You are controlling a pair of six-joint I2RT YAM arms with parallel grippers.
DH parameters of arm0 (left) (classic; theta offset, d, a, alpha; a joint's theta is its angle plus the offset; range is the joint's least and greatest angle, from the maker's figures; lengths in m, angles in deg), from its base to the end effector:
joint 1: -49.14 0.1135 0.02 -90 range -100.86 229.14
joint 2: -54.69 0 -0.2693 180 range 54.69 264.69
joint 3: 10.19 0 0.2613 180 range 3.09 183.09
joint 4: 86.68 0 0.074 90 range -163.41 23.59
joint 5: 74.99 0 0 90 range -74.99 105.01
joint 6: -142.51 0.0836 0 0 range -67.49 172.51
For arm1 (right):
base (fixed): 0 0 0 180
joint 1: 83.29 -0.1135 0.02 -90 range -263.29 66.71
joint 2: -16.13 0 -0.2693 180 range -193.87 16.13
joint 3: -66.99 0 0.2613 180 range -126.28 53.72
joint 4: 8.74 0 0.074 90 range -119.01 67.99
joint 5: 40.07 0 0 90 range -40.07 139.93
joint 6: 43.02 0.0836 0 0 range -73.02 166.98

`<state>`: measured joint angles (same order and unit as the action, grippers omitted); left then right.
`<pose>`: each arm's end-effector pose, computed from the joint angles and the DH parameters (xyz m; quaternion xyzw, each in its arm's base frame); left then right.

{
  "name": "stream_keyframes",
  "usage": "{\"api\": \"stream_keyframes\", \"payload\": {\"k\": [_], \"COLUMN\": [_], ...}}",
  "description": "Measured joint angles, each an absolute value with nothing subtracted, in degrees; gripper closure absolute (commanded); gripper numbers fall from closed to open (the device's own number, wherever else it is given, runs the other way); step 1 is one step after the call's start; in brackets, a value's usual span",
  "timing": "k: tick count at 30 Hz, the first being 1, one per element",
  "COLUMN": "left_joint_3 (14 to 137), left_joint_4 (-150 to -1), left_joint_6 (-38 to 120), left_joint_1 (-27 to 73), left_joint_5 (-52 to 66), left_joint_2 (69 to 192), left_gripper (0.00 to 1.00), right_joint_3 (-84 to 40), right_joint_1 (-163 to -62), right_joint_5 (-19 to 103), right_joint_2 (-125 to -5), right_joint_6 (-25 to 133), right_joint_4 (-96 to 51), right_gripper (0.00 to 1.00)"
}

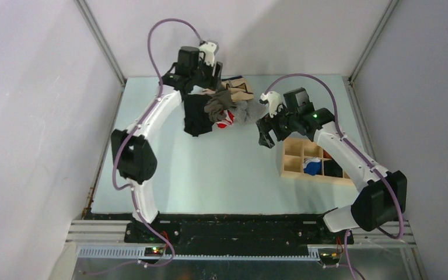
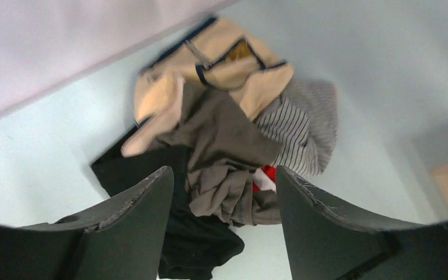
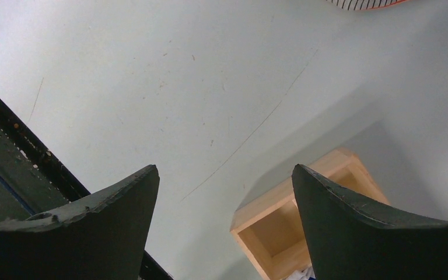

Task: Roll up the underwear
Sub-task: Pick up the underwear from the center of the board.

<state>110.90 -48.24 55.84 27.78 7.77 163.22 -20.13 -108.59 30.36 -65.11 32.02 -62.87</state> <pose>0.4635 -0.1926 0.3572 0.2136 0.8191 -0.1359 0.5148 0.2960 0.1709 0.2925 -0.3737 0.8437 0.1898 0.3354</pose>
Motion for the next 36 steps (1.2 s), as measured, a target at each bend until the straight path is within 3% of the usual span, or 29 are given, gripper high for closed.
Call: {"api": "stream_keyframes", "payload": {"k": [6,8,13,17,18,19,28,36], "left_joint_3": [111.2,111.4,112.4,114.3,114.6,114.7,114.7,109.0], "left_joint_4": [-44.8,-43.7,-42.1,-42.5,-42.6,-42.7,-39.9,-39.1], "left_joint_6": [58.0,58.8,60.6,61.3,61.5,61.8,62.2,66.5], "left_joint_1": [27.3,27.3,27.1,27.0,27.0,27.0,27.0,27.0], "left_joint_5": [8.8,9.3,10.3,10.5,10.5,10.6,10.0,-1.6], "left_joint_2": [175.6,179.1,182.3,182.3,182.3,182.3,177.4,147.7], "left_gripper": [0.41,0.49,0.6,0.85,0.96,0.98,1.0,0.99], "right_joint_3": [-20.1,-20.1,-20.1,-19.7,-19.6,-19.5,-19.3,-19.3], "right_joint_1": [-108.6,-108.6,-108.6,-108.3,-108.3,-108.3,-108.3,-108.1], "right_joint_5": [30.5,30.6,30.8,31.0,31.0,31.0,31.0,31.1], "right_joint_2": [-65.1,-65.1,-65.1,-65.0,-65.0,-65.0,-65.0,-65.7], "right_joint_6": [32.1,32.1,32.1,32.1,32.1,32.1,32.4,32.4], "right_joint_4": [-63.1,-63.3,-63.6,-63.5,-63.5,-63.5,-63.3,-62.3], "right_gripper": [0.1,0.1,0.1,0.1,0.1,0.1,0.09,0.09]}}
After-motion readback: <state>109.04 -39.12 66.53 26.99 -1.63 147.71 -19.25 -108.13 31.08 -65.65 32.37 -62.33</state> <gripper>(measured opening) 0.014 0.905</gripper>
